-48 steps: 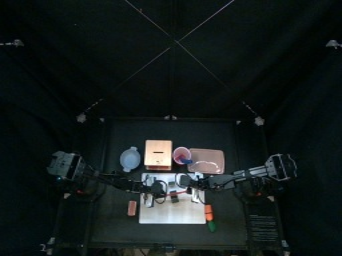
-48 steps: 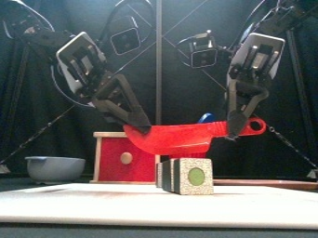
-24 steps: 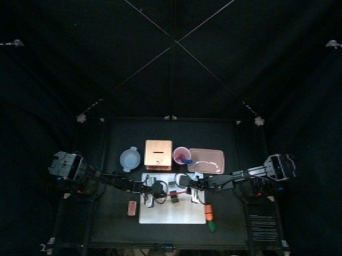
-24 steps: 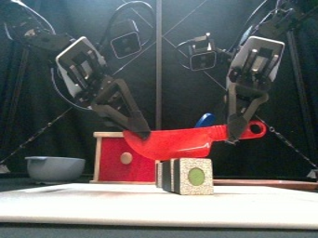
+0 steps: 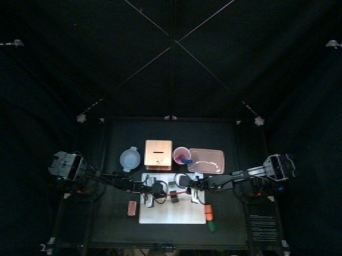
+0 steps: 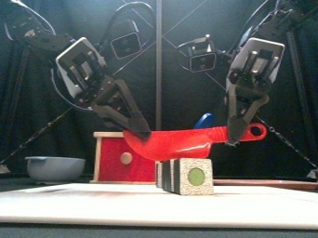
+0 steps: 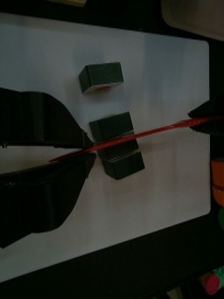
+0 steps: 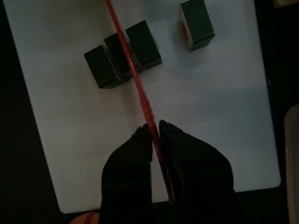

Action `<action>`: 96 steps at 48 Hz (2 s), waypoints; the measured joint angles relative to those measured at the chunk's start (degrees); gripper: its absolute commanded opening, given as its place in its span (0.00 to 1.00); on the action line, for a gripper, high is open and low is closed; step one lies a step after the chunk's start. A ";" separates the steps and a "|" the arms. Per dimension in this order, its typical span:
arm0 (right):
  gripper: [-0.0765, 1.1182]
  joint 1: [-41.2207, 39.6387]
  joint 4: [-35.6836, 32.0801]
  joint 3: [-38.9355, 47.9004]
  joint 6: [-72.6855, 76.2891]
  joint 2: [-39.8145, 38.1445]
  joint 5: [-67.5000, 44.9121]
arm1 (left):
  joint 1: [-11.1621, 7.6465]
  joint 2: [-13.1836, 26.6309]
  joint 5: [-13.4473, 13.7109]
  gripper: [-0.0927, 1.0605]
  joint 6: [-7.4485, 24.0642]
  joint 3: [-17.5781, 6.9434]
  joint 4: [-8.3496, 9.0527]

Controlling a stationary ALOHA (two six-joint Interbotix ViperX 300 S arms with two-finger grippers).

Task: Place sushi on board then cut the sushi with the knife then place the pieces on the plate
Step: Cut the sushi into 4 pieces

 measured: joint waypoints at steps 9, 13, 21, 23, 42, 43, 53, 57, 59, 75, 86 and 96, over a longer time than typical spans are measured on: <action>0.34 -0.18 0.09 0.00 0.09 0.62 0.09 | 0.35 0.09 0.00 0.54 0.00 0.00 0.09; 0.34 -0.26 0.00 0.00 0.00 1.05 0.09 | 0.53 0.26 0.00 0.54 0.00 0.00 0.09; 0.34 -0.35 0.00 0.00 0.00 2.37 -0.09 | 0.62 0.97 0.00 0.54 0.00 0.00 0.09; 0.34 -0.35 0.00 0.00 0.00 2.37 -0.18 | 0.62 0.97 0.00 0.54 0.00 0.00 0.00; 0.34 -0.35 0.44 0.09 0.00 2.64 -0.26 | 0.62 1.67 0.00 0.54 -0.09 0.00 0.09; 0.34 -0.35 0.53 0.09 0.00 2.72 -0.26 | 0.62 1.76 0.00 0.54 -0.09 0.00 0.00; 0.34 -0.35 0.97 0.00 0.00 3.96 -0.26 | 0.53 3.08 -0.09 0.54 -0.18 -0.35 0.00; 0.34 -0.35 1.05 0.09 0.00 4.48 -0.26 | 0.62 3.69 -0.09 0.54 -0.09 -0.53 -0.26; 0.34 -0.35 1.14 0.09 0.00 4.92 -0.35 | 0.62 4.04 -0.09 0.54 -0.18 -0.53 -0.35; 0.34 -0.35 1.23 0.00 0.00 5.71 -0.44 | 0.62 4.39 -0.09 0.54 -0.18 -0.53 -0.70; 0.34 -0.35 0.88 -0.18 0.00 6.42 -0.44 | 1.14 4.48 0.00 0.54 0.09 -0.53 -0.70; 0.34 -0.97 0.62 -0.35 0.00 6.42 -0.44 | 1.67 4.48 0.00 0.54 0.09 -0.53 -0.70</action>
